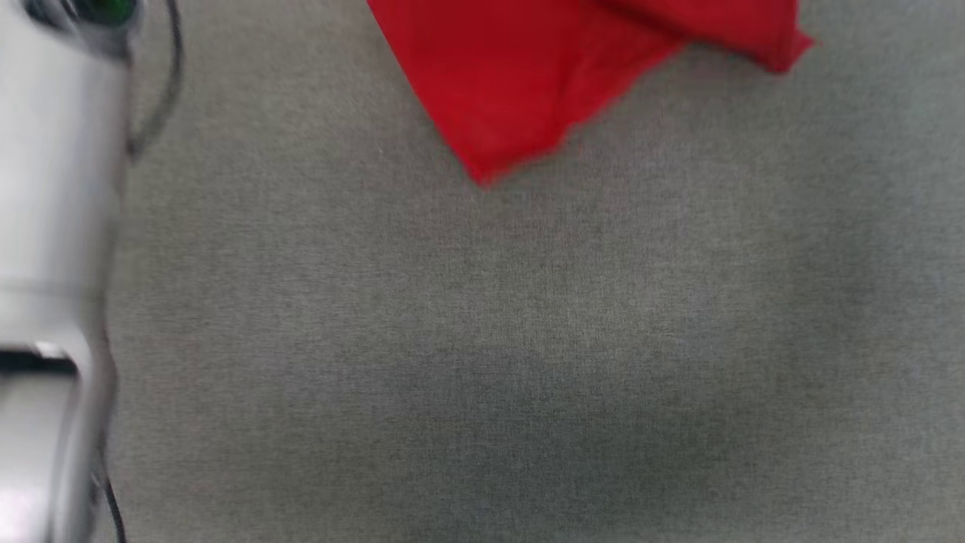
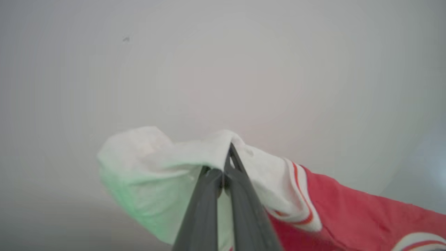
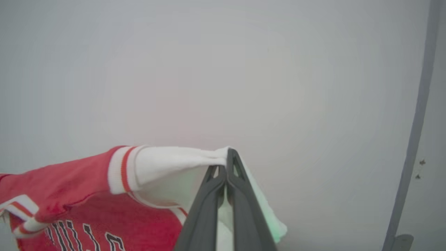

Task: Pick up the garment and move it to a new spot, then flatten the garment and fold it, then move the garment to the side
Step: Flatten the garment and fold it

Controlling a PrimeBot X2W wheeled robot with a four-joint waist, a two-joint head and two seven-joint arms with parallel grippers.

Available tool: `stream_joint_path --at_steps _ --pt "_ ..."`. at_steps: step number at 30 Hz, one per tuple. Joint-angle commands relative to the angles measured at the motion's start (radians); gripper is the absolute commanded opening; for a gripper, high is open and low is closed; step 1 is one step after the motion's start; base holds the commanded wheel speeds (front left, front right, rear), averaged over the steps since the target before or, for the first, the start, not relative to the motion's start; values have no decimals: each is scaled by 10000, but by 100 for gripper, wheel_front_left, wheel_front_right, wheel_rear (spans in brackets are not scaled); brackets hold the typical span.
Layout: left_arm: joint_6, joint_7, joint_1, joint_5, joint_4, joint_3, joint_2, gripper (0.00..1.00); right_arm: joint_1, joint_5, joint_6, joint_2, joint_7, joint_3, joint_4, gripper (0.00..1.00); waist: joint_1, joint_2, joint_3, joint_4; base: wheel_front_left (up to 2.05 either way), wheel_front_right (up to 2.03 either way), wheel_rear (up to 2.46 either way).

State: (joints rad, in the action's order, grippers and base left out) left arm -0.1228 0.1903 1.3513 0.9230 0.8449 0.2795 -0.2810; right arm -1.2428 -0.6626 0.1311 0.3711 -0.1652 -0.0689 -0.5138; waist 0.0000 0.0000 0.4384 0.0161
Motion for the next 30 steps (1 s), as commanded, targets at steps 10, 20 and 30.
stream_joint_path --at_steps 10,20,30 --pt "-72 753 3521 -19 1441 -881 452 0 -4201 1543 -8 -3 2247 -9 -3045 0 0 0 849 11 0 0 0" --pt "-80 -30 991 1651 347 -136 488 0 -2879 892 -6 -186 2748 -1893 -3864 0 0 0 409 -134 0 0 0" --pt "-81 -986 -4245 3321 -2682 2011 -745 0 2550 -1900 -6 2110 1863 -4358 -171 0 0 0 -123 67 0 0 0"
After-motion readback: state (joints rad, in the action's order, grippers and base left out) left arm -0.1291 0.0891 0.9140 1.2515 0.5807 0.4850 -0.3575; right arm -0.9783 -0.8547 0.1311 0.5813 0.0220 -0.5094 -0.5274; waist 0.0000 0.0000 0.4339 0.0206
